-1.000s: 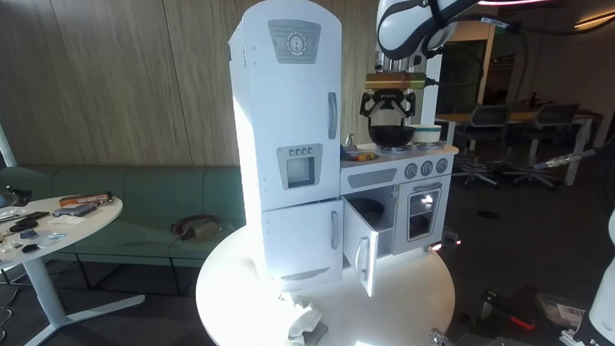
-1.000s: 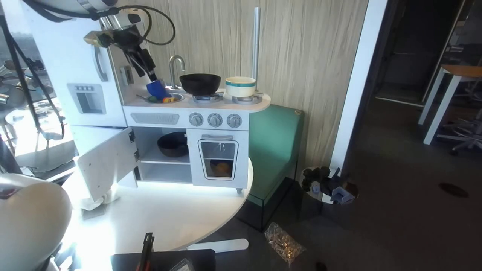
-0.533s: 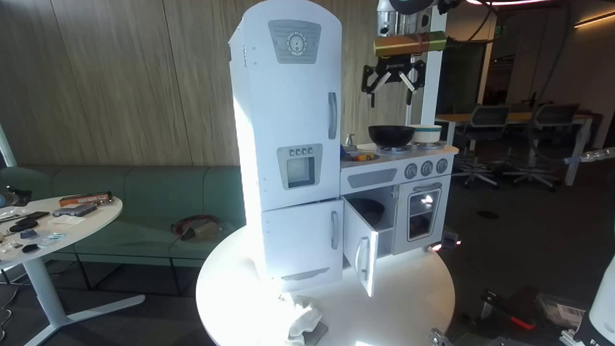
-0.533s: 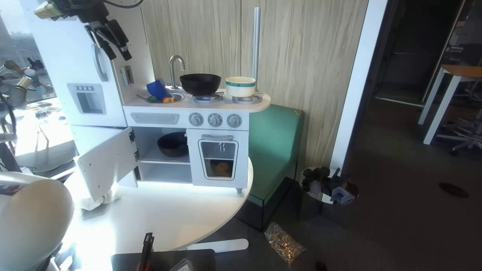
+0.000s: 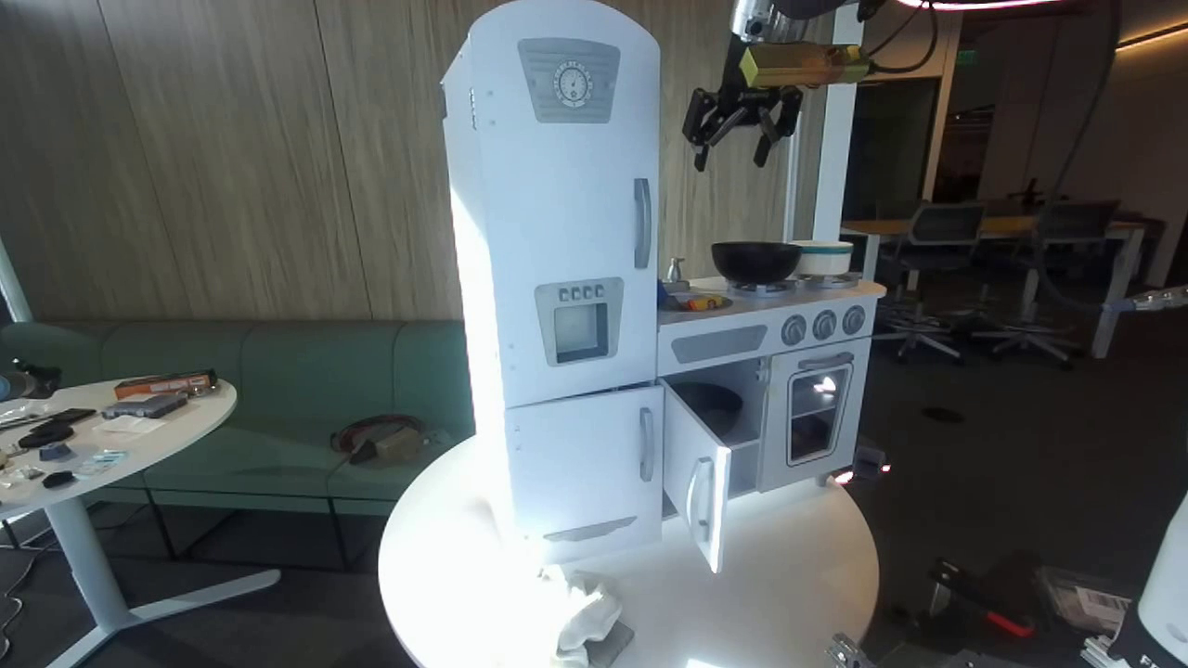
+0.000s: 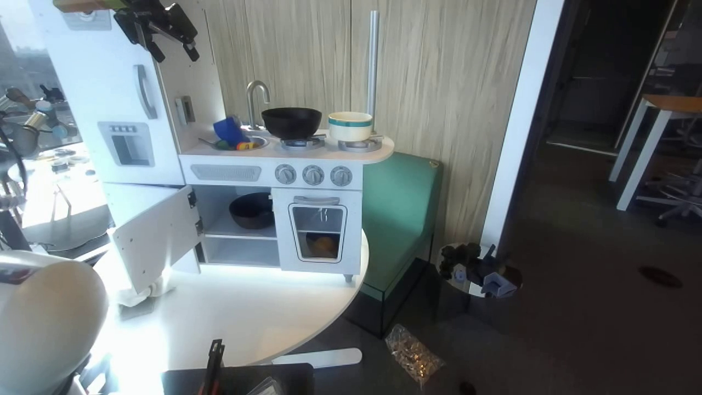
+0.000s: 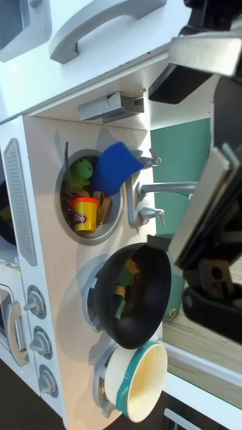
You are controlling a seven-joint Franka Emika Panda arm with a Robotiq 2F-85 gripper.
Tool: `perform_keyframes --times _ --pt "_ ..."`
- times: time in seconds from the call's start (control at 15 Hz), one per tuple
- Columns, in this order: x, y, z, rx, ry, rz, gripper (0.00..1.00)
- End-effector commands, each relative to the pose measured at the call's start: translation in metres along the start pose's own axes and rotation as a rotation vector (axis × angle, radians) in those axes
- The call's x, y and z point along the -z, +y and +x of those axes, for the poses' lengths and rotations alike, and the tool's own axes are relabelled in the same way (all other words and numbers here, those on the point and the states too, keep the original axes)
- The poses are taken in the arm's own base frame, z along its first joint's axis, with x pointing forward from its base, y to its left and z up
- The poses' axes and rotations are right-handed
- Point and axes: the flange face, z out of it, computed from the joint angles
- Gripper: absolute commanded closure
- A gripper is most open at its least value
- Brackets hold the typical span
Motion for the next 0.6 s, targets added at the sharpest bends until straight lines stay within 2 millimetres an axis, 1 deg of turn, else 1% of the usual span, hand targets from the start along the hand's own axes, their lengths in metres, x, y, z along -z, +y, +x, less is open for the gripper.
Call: perform_keyframes --times 0.0,0.2,0.4,0.53 --pt "-0.003 0.003 0.004 0.009 0.007 0.004 0.00" --pt "-0.007 0.003 0.007 0.018 0.008 0.006 0.00" --pt "0.005 0.018 0.014 -0.025 0.076 -0.037 0.00" --pt "0.009 0.023 0.022 -0.007 0.175 -0.053 0.00"
